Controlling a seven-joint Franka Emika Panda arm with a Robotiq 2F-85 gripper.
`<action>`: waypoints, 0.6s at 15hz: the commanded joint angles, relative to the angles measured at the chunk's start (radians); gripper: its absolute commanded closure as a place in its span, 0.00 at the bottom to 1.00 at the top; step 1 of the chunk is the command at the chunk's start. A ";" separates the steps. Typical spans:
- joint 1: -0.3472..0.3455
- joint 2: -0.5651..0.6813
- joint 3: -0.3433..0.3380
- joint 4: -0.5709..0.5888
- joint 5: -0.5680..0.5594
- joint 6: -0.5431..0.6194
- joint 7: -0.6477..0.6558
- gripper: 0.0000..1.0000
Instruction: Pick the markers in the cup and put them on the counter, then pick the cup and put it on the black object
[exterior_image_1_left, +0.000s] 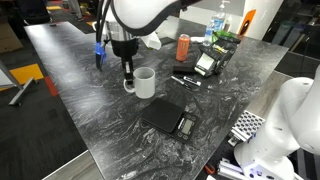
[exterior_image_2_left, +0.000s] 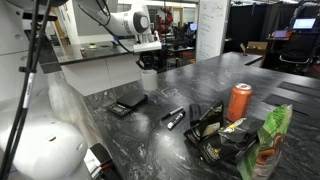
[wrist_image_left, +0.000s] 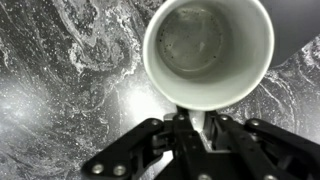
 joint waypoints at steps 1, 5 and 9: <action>0.005 -0.102 0.004 -0.127 0.003 0.099 0.114 0.96; 0.014 -0.166 0.010 -0.224 -0.010 0.177 0.266 0.96; 0.019 -0.217 0.024 -0.285 -0.031 0.186 0.408 0.96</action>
